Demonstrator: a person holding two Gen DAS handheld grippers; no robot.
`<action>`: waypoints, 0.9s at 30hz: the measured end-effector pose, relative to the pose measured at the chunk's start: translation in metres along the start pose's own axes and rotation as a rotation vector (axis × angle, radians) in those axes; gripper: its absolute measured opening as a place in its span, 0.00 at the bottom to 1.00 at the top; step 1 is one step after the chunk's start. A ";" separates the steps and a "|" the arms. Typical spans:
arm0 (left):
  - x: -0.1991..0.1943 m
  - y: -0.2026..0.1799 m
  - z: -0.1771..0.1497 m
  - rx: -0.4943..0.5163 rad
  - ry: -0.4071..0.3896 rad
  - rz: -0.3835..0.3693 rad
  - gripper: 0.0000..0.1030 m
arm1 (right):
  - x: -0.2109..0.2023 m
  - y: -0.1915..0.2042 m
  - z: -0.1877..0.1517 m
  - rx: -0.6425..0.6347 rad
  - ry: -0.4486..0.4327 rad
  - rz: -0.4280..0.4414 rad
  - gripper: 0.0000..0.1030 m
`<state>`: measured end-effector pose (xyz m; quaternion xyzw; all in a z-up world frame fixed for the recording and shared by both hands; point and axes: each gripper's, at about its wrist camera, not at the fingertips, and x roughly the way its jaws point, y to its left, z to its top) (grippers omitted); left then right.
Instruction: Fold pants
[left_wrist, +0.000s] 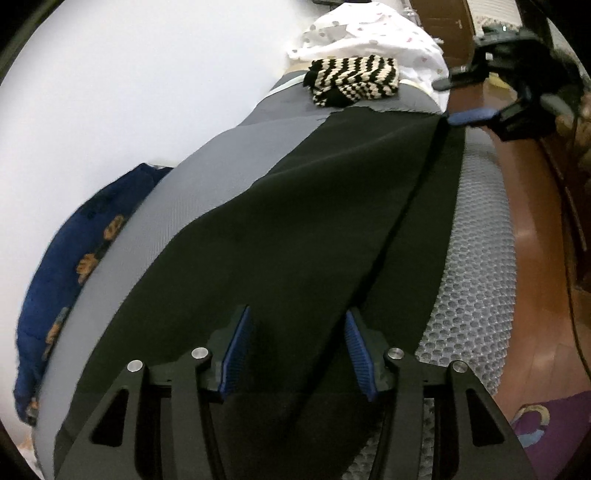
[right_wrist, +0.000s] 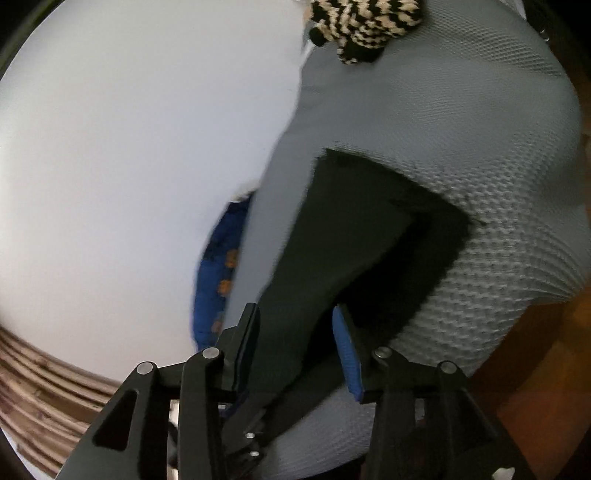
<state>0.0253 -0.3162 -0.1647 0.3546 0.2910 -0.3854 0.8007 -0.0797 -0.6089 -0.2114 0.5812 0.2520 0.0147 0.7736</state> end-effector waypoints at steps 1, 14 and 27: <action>0.000 0.003 0.000 -0.014 0.002 -0.038 0.29 | 0.000 -0.002 -0.001 -0.003 -0.002 0.003 0.40; -0.002 0.012 -0.001 -0.088 -0.028 -0.165 0.09 | 0.035 -0.008 -0.001 0.087 -0.001 0.109 0.52; -0.026 0.022 0.001 -0.151 -0.081 -0.229 0.05 | 0.022 0.005 -0.009 0.049 -0.038 0.057 0.06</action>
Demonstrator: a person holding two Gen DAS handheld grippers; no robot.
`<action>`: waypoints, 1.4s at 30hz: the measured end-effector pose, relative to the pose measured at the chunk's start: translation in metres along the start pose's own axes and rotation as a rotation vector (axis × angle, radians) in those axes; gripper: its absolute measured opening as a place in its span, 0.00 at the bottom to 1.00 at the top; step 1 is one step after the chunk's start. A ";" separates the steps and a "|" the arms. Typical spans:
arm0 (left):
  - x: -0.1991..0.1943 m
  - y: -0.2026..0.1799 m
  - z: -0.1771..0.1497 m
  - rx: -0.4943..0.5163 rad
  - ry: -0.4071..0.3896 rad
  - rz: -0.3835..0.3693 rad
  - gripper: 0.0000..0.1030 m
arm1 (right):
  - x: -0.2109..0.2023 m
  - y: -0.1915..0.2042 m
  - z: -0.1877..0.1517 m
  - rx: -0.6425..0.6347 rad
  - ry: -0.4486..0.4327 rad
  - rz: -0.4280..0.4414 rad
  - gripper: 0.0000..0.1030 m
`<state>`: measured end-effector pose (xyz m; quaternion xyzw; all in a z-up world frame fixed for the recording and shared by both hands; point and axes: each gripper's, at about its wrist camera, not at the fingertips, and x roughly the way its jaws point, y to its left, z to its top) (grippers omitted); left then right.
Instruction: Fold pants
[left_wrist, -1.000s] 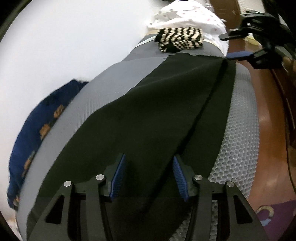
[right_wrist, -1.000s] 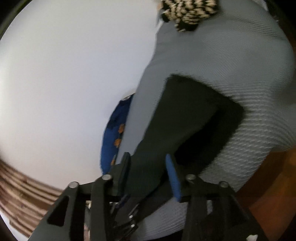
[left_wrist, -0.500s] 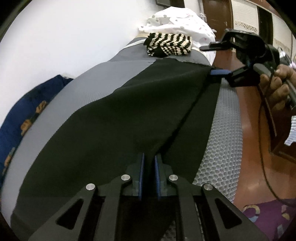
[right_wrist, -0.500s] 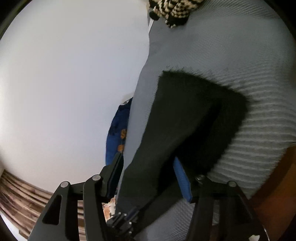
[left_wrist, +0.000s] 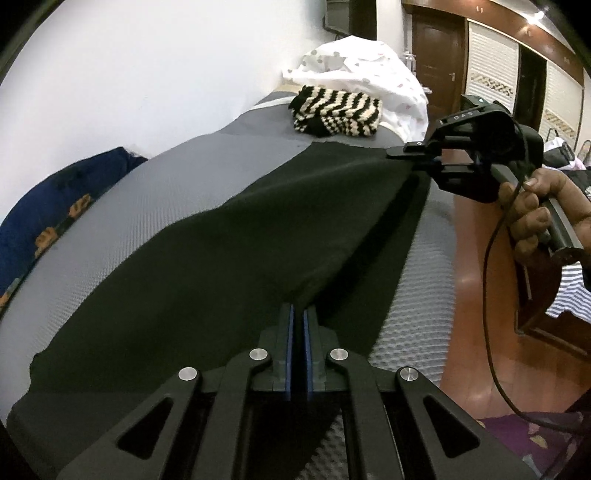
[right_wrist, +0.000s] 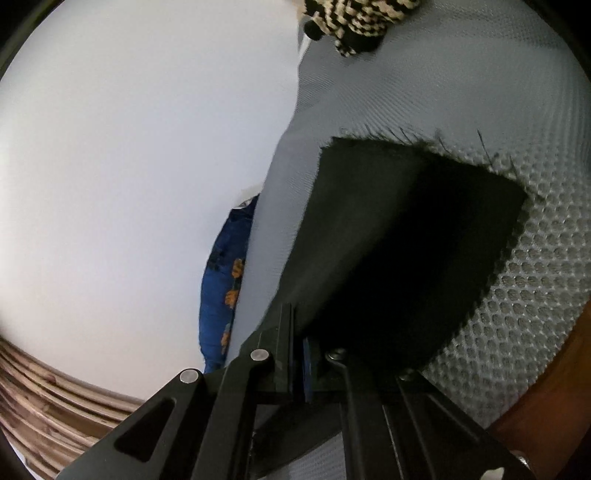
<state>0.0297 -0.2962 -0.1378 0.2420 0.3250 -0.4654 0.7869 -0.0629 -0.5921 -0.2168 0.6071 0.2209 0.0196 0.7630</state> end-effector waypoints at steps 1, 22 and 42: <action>-0.004 -0.003 0.000 0.004 -0.001 -0.005 0.05 | -0.002 0.002 0.000 -0.005 -0.003 -0.002 0.06; -0.006 -0.033 -0.020 0.119 -0.004 0.052 0.55 | -0.030 -0.037 0.014 0.035 -0.097 -0.028 0.31; -0.075 0.055 -0.046 -0.211 -0.112 0.098 0.72 | 0.063 0.128 0.003 -0.606 0.227 0.122 0.55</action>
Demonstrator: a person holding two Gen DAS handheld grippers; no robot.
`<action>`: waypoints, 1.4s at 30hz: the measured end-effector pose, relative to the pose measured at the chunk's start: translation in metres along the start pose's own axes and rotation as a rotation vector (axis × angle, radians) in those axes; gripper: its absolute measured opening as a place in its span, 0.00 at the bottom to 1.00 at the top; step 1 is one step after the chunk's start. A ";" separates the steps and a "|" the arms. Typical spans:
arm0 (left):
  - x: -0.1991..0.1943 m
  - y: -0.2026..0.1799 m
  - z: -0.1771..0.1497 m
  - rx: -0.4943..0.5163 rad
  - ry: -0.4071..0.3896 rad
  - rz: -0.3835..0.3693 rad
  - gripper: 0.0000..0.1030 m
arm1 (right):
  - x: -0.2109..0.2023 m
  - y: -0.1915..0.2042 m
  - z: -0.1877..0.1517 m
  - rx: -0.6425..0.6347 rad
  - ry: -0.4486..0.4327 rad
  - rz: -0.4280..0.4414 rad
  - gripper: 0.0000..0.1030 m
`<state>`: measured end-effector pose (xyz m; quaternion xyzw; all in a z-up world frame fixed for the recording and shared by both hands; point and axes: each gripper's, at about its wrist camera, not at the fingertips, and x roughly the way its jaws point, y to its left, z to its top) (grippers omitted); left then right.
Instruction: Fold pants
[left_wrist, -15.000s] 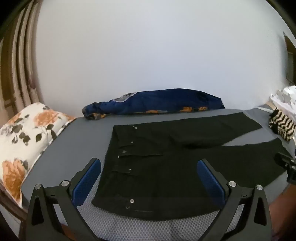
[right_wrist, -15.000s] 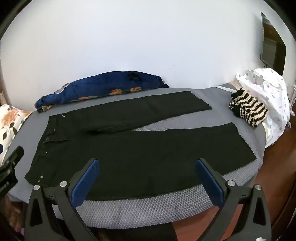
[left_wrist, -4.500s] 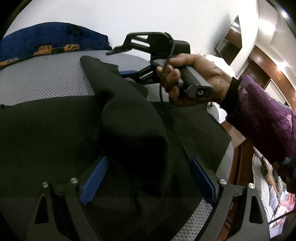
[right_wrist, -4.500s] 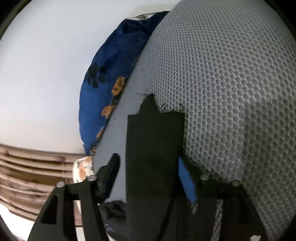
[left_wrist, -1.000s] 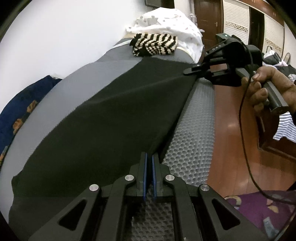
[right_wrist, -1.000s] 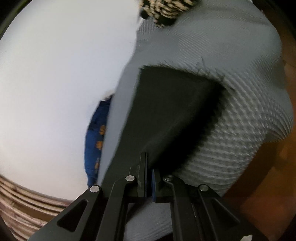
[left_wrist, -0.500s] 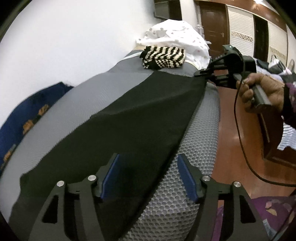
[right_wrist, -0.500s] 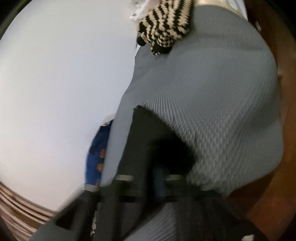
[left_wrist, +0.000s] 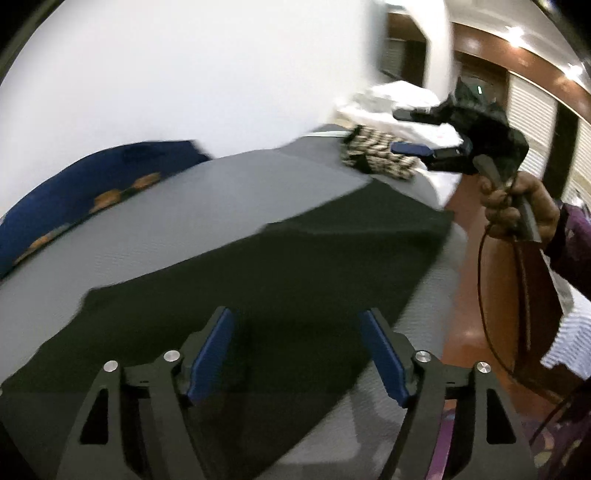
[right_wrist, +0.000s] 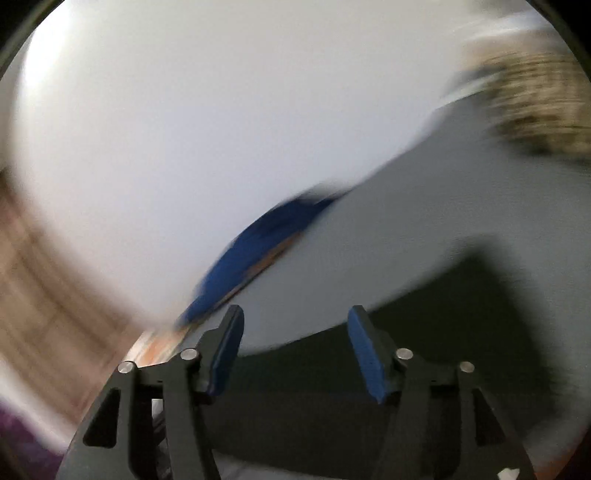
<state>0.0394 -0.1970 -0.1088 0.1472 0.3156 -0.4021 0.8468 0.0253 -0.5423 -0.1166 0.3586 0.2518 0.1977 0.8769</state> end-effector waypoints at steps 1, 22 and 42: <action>-0.004 0.011 -0.002 -0.010 0.003 0.030 0.72 | 0.025 0.018 0.002 -0.060 0.066 0.032 0.55; -0.041 0.148 -0.064 -0.270 -0.011 0.298 0.75 | 0.374 0.136 -0.073 -0.598 0.904 0.204 0.53; -0.067 0.178 -0.071 -0.302 -0.061 0.475 0.90 | 0.405 0.140 -0.031 -0.423 0.852 0.320 0.07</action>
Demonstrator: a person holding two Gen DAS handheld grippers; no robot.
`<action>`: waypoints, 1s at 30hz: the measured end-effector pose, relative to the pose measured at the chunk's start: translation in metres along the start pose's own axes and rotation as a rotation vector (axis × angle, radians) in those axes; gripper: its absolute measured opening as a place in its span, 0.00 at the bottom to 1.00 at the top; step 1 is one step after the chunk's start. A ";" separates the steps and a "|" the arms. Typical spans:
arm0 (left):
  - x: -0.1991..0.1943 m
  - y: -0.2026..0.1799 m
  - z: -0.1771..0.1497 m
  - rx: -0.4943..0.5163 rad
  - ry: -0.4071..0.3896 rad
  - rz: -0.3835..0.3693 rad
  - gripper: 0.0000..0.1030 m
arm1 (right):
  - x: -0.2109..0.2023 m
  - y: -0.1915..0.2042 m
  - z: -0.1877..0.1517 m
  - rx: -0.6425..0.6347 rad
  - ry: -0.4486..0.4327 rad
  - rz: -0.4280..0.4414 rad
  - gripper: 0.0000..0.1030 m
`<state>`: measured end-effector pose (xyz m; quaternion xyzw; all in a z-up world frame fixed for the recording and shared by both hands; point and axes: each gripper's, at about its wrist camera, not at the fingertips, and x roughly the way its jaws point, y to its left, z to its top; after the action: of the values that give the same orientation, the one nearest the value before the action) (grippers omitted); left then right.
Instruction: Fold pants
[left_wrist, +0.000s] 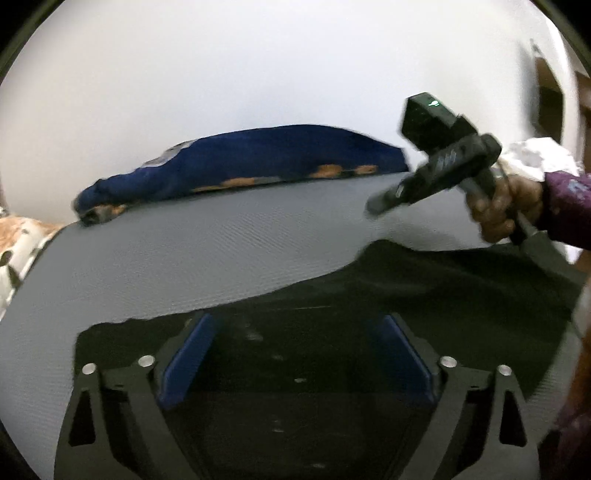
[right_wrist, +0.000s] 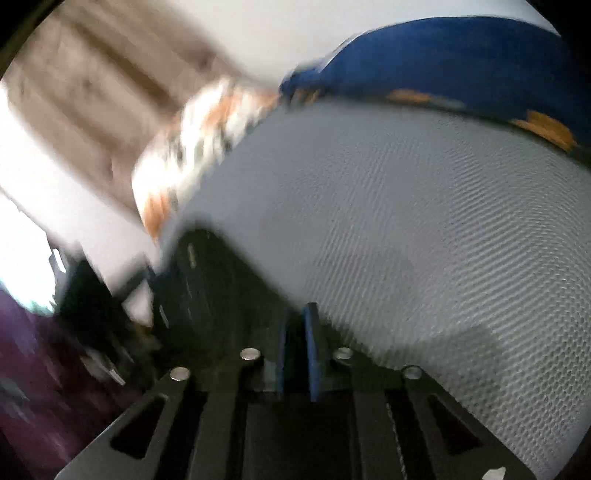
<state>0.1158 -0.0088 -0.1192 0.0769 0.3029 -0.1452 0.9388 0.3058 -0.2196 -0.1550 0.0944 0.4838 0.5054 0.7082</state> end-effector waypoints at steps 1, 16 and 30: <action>0.005 0.006 -0.001 -0.020 0.026 0.012 0.90 | -0.005 -0.017 0.008 0.057 -0.035 -0.016 0.07; 0.001 0.025 -0.001 -0.053 0.036 0.023 0.90 | 0.015 0.010 -0.023 -0.202 0.247 -0.097 0.48; 0.002 0.027 -0.002 0.012 0.039 0.126 0.90 | 0.037 0.033 -0.019 -0.244 0.180 -0.185 0.04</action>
<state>0.1255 0.0166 -0.1204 0.1042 0.3149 -0.0863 0.9394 0.2713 -0.1812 -0.1661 -0.0830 0.4870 0.4996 0.7116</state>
